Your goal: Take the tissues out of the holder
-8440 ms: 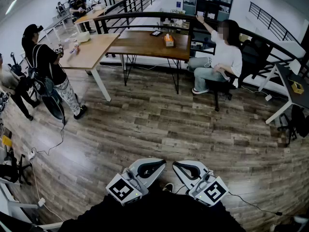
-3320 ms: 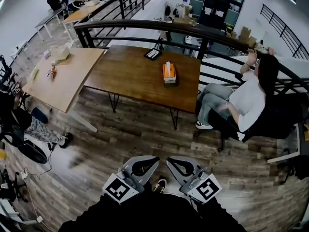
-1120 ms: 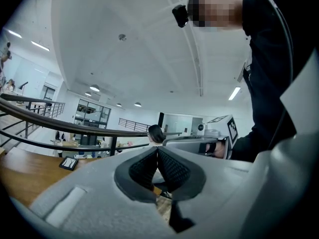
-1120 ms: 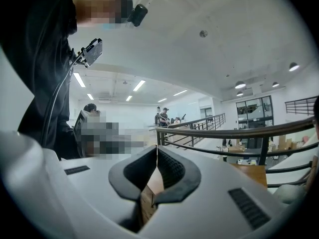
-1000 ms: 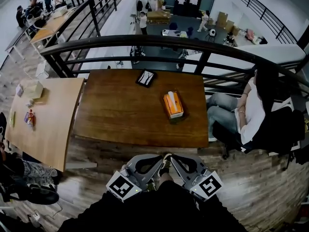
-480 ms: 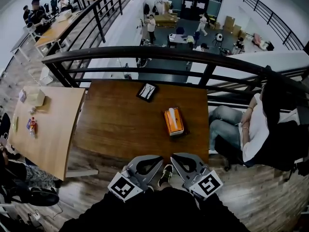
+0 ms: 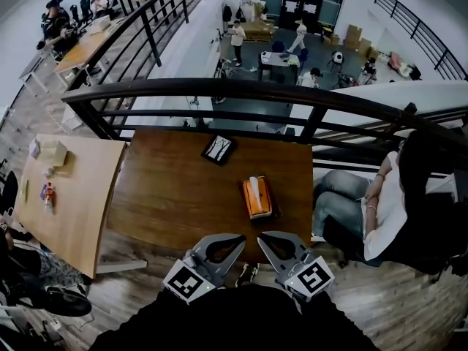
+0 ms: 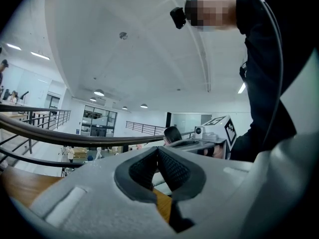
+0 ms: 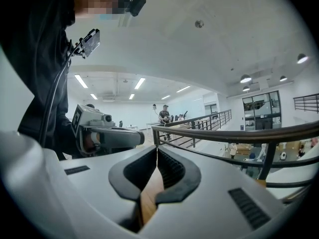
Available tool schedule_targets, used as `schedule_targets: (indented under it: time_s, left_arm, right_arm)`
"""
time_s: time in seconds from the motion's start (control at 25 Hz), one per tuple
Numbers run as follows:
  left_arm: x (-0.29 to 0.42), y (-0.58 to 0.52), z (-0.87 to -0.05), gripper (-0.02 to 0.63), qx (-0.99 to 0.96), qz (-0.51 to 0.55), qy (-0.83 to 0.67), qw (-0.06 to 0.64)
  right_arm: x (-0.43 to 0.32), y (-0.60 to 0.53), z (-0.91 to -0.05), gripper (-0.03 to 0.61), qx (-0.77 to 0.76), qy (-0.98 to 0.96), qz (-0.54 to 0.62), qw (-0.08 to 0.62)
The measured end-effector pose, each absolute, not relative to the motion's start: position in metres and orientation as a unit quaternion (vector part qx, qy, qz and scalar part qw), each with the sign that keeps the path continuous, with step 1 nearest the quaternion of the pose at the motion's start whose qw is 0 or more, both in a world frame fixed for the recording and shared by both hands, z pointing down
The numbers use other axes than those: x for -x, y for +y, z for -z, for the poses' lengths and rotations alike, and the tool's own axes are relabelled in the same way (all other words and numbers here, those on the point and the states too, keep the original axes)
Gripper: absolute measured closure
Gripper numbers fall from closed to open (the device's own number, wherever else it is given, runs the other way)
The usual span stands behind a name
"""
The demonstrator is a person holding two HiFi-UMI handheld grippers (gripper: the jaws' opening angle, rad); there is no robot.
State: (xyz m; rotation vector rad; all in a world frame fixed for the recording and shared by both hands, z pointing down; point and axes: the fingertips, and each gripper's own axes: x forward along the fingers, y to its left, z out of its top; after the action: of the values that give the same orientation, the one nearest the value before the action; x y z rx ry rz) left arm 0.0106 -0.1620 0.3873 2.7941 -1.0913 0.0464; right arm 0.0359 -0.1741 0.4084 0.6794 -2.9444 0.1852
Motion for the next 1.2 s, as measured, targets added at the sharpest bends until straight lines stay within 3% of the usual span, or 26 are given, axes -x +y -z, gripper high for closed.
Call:
schedule_targets:
  time_s: [0.52,0.92,1.2]
  left_arm:
    - [-0.024,-0.226,-0.407,0.606,-0.919,-0.032,-0.385,0.076]
    - [-0.002,-0.286,-0.457,0.606,-0.928,-0.047,-0.362,0.08]
    - [0.01,-0.311,-0.499,0.606,-0.944,-0.057,-0.315,0.084]
  right_arm:
    - [-0.065,-0.252,-0.462,0.571,-0.262,-0.952,-0.114,0.113]
    - [-0.049,-0.312,-0.54,0.568,-0.331,-0.906,-0.174,0.198]
    - [-0.031,-0.338,-0.603,0.486,-0.369,-0.864,-0.224,0.258]
